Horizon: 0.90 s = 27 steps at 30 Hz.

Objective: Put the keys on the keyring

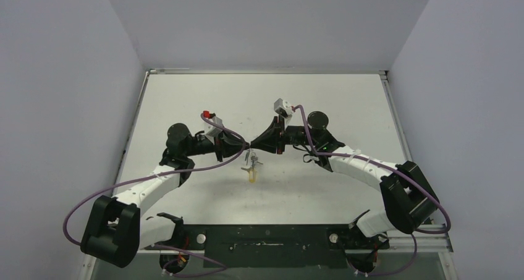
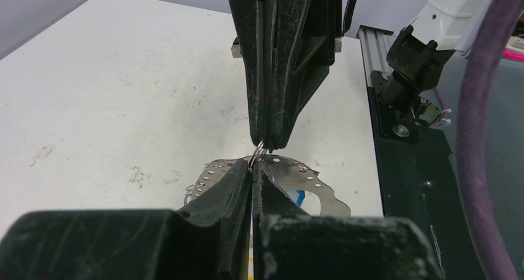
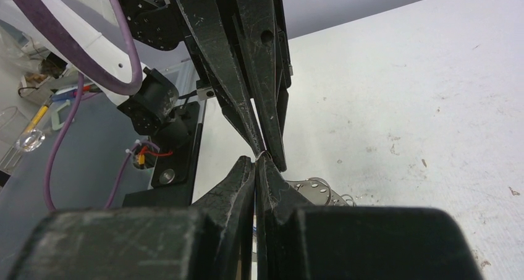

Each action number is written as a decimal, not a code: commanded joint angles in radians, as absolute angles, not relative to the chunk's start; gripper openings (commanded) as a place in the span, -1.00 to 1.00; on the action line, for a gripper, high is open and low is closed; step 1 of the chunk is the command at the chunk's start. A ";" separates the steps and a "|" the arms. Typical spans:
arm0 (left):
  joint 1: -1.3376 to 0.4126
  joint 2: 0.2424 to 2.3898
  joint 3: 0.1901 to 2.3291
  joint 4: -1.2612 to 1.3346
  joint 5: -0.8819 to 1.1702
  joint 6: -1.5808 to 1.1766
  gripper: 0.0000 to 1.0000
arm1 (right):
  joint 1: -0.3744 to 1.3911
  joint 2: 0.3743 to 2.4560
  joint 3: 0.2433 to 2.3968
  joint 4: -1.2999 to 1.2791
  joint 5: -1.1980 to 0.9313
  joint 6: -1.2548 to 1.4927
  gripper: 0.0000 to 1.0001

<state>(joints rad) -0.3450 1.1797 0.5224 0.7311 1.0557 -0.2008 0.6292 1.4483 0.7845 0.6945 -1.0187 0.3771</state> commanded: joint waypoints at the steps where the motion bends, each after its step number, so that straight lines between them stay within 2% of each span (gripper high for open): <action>1: -0.348 1.180 0.559 0.808 1.062 -0.235 -1.00 | 0.638 1.430 0.785 0.774 -1.026 0.360 -1.00; 6: -0.345 1.149 0.556 0.769 1.053 -0.218 -1.00 | 0.632 1.424 0.788 0.739 -1.017 0.339 -1.00; 16: -0.345 1.068 0.603 0.526 1.002 -0.117 -1.00 | 0.622 1.402 0.811 0.603 -0.974 0.254 -1.00; 24: -0.347 1.046 0.678 0.335 0.916 -0.073 -1.00 | 0.622 1.390 0.843 0.448 -0.931 0.163 -0.53; 27: -0.348 1.055 0.722 0.248 0.900 -0.044 -1.00 | 0.622 1.376 0.855 0.385 -0.920 0.107 -0.44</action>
<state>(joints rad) -0.3454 1.0683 0.6361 0.3569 0.9451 -0.0959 0.6273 1.4338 0.8005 0.4545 -0.9409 0.2089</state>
